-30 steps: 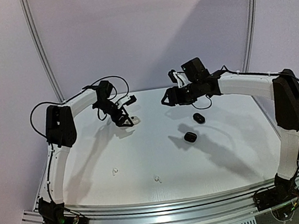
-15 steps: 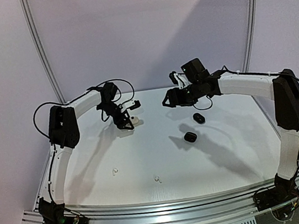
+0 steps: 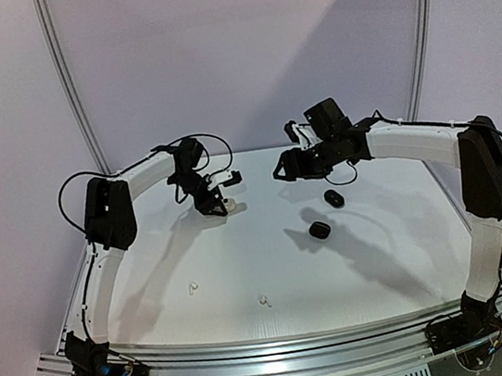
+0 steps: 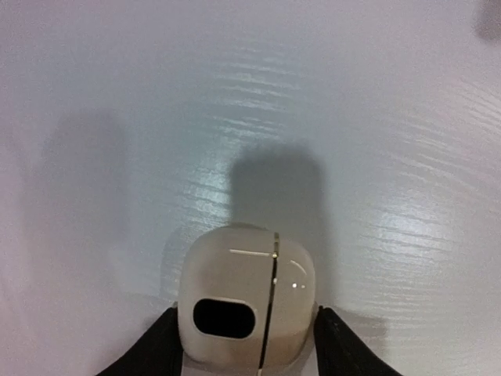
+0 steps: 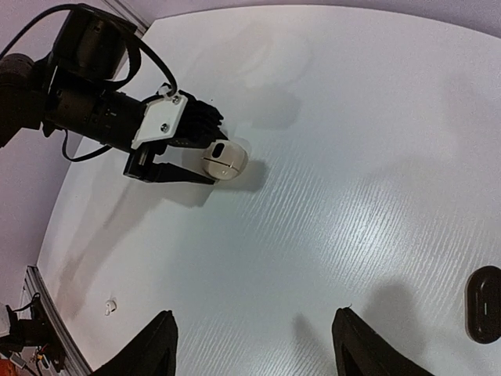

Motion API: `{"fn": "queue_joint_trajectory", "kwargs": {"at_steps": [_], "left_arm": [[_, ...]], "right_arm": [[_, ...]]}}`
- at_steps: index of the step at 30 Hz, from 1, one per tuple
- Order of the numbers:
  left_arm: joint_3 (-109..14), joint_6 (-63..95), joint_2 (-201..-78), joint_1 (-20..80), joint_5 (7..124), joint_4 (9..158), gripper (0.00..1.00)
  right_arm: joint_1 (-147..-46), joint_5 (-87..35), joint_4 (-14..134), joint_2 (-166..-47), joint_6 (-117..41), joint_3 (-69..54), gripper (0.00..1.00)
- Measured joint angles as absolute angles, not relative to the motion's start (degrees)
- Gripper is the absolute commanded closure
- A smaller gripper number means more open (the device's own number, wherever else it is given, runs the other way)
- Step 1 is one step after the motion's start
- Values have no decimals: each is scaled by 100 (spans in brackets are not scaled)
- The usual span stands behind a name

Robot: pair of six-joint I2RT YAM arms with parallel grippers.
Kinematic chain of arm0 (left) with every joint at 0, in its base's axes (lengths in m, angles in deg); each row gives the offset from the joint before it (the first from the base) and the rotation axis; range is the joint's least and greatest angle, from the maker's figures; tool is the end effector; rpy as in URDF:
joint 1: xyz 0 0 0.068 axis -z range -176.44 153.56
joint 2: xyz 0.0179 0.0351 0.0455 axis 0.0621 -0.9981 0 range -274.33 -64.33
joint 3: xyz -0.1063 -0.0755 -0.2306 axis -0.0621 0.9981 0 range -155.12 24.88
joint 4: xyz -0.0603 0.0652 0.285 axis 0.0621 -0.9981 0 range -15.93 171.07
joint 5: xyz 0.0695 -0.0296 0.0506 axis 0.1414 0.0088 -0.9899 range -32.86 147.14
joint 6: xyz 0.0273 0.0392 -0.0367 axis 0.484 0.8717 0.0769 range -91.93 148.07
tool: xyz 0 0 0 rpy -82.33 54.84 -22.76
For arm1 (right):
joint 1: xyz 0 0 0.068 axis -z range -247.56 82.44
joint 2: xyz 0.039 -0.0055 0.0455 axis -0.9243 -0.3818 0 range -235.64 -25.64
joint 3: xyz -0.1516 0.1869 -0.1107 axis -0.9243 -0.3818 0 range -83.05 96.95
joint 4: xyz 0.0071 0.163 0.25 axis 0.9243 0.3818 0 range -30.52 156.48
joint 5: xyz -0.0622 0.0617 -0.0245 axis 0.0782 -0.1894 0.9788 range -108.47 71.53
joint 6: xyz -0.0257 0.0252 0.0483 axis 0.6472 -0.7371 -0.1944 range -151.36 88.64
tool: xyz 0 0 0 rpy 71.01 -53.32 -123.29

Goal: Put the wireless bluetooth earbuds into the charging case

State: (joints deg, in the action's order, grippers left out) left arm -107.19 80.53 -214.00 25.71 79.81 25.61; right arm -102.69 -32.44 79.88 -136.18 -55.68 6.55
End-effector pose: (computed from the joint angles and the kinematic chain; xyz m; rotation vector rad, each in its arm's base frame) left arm 0.5154 -0.2282 0.1039 1.7165 2.1182 -0.4212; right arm 0.3902 0.2878 0.2301 -0.3587 2.3772 0.7937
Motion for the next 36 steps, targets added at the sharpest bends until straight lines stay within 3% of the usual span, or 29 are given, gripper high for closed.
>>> {"fn": "queue_joint_trajectory", "kwargs": {"at_steps": [5,14,25,36], "left_arm": [[-10719,8058,-21400,2600,7994,2574,70],[-10645,7887,-21391,2604,8112,2738,95],[-10400,7120,-20711,2604,8486,3094,100],[-9571,6687,-18250,2606,9293,3866,100]], "right_arm": [[-10269,-3247,8019,-13618,-5568,658,31],[-10269,-3249,8074,-13618,-5574,717,29],[-10208,-3317,7562,-13540,-5974,719,28],[-10258,-3330,6168,-13120,-6733,929,31]]}}
